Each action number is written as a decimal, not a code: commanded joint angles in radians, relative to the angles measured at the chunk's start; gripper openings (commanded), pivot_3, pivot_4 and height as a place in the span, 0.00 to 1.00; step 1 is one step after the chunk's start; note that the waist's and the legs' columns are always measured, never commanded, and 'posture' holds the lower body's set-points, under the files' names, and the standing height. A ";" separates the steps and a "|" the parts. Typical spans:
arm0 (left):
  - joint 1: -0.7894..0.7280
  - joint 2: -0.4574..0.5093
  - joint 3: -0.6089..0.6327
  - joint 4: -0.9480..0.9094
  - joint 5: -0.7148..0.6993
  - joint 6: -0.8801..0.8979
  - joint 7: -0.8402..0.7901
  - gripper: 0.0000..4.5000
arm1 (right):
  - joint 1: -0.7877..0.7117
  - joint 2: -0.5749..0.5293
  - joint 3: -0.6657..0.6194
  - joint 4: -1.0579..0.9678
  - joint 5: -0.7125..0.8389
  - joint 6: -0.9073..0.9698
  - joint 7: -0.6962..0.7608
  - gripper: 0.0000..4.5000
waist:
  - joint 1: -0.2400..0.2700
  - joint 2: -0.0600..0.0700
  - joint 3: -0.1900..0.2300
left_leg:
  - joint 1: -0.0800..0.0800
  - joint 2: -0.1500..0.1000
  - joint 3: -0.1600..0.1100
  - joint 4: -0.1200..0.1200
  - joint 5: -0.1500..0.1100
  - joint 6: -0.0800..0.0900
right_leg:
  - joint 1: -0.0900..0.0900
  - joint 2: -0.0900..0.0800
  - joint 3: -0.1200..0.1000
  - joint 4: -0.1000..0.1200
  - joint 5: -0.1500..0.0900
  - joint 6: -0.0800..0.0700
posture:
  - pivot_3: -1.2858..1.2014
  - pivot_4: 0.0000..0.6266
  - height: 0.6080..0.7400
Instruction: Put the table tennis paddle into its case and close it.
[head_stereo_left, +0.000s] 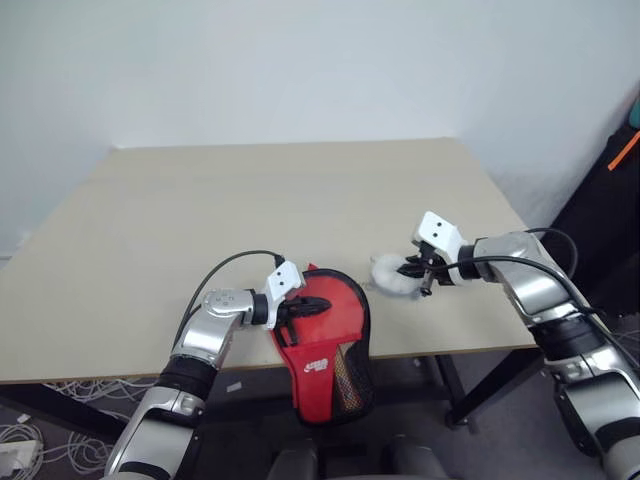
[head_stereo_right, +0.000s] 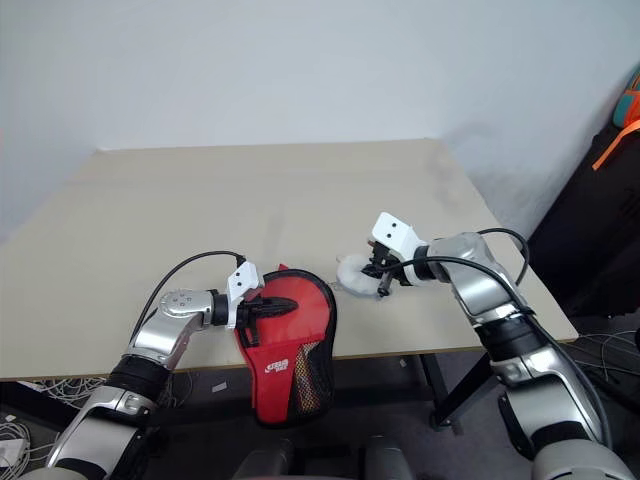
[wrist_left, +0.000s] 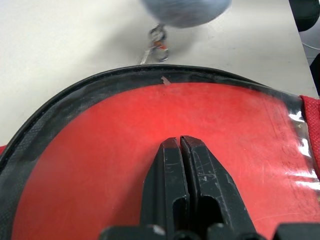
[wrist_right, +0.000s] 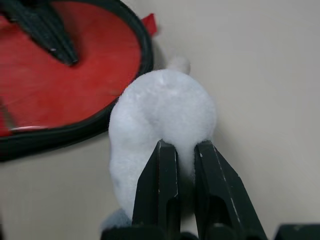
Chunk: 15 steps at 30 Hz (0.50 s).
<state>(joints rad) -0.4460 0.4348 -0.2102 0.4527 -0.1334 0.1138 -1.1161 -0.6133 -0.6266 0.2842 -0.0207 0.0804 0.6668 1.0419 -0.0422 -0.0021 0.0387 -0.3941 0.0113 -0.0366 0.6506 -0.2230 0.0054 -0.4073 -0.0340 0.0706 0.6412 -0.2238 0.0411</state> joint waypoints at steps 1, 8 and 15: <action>0.018 0.006 -0.046 0.057 0.044 0.017 -0.022 0.00 | 0.048 -0.091 -0.085 -0.167 0.062 0.039 0.038 0.00 | 0.001 0.000 0.000 | 0.000 0.000 0.000 0.000 0.000 0.000 | 0.000 0.000 0.000 0.000 0.000 0.000 | 0.52 0.00 0.99; -0.006 0.007 -0.048 0.089 0.049 0.004 -0.033 0.00 | 0.180 -0.210 -0.118 -0.374 0.184 0.056 0.102 0.00 | 0.008 0.000 0.000 | 0.000 0.000 0.001 0.002 -0.001 0.001 | 0.000 0.000 0.000 -0.001 -0.001 0.000 | 0.52 0.00 0.99; -0.021 0.007 -0.050 0.110 0.050 -0.005 -0.037 0.00 | 0.271 -0.277 -0.116 -0.480 0.257 0.051 0.128 0.00 | 0.011 -0.001 0.000 | 0.000 0.000 0.001 0.002 -0.002 0.002 | 0.000 -0.001 0.000 -0.001 -0.002 -0.001 | 0.52 0.00 0.99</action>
<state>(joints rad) -0.4854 0.4325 -0.2269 0.5080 -0.1314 0.0931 -1.1514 -0.3363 -0.8805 0.2120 -0.4555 0.3159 0.7219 1.1591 -0.0316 -0.0032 0.0391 -0.3941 0.0114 -0.0356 0.6528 -0.2247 0.0074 -0.4070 -0.0345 0.0709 0.6402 -0.2259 0.0395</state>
